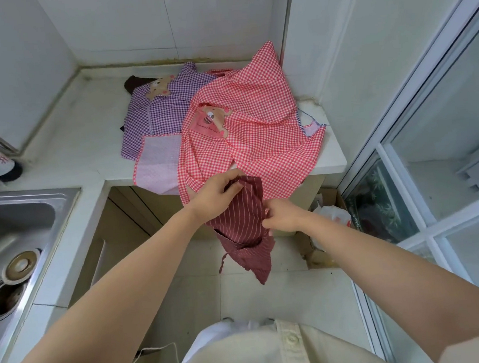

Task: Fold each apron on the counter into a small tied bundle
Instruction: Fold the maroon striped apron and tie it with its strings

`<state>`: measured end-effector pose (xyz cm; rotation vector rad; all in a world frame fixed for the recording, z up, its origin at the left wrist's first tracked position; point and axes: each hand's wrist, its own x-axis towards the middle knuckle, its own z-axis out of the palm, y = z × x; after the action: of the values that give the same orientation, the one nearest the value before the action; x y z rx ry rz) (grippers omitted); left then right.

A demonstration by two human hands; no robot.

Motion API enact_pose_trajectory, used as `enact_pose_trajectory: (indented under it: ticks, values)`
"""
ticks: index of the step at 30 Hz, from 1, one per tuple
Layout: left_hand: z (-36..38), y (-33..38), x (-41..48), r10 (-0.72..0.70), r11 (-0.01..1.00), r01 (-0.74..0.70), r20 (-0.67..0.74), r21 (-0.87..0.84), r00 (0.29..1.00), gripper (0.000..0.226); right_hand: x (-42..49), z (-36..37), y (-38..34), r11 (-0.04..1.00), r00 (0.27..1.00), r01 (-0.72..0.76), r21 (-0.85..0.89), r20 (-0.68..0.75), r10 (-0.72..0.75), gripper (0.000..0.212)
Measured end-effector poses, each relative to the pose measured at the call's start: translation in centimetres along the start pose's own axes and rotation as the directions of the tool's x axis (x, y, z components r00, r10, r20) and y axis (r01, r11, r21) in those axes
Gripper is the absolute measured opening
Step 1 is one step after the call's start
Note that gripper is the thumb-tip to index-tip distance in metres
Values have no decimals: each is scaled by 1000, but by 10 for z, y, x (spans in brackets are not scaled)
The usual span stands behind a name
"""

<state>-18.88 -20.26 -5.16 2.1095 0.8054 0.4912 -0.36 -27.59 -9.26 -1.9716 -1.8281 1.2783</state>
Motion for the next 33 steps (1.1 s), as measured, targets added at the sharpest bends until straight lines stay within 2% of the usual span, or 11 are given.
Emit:
enact_pose_trajectory:
  ticks: [2, 5, 9, 13, 15, 17, 19, 21, 24, 27, 33]
  values:
    - [3, 0, -2, -26, 999, 26, -17, -47, 1000, 19, -1, 2, 10, 999, 1000, -7, -51, 2, 8, 22]
    - [8, 3, -5, -102, 983, 91, -64, -157, 993, 20, 0, 5, 18, 983, 990, 26, -182, -133, -50, 4]
    - [13, 9, -6, -154, 970, 124, -138, -208, 978, 21, -1, 6, 28, 971, 978, 18, -238, -198, -67, 13]
    - [11, 0, -4, -208, 978, 188, -352, -92, 912, 20, -2, 6, 39, 982, 988, 10, -191, -152, -40, 12]
    - [9, -7, -5, -287, 930, 362, -494, 60, 821, 23, -2, 7, 43, 995, 987, 43, -87, -148, -56, 12]
    - [8, -13, -8, -249, 841, 470, -579, 268, 776, 39, -2, 6, 40, 996, 984, 87, -24, -153, -89, 7]
    - [11, -13, -8, -98, 850, 325, -482, 415, 871, 55, 0, 4, 35, 990, 978, 141, 5, -156, -138, 12]
    - [18, -8, -1, -28, 886, 109, -182, 452, 983, 60, 6, 2, 27, 982, 969, 186, 19, -170, -180, 14]
    - [36, -11, 12, -127, 900, 33, 189, 435, 974, 50, 12, -2, 14, 976, 962, 216, 38, -182, -206, 6]
    - [33, -21, 20, -184, 941, 112, 207, 318, 961, 14, 17, -6, 8, 976, 963, 211, 59, -185, -197, 12]
    - [-9, -42, 39, -107, 980, 74, 179, 184, 978, 12, 43, -17, 8, 916, 988, -53, -397, -152, -9, 9]
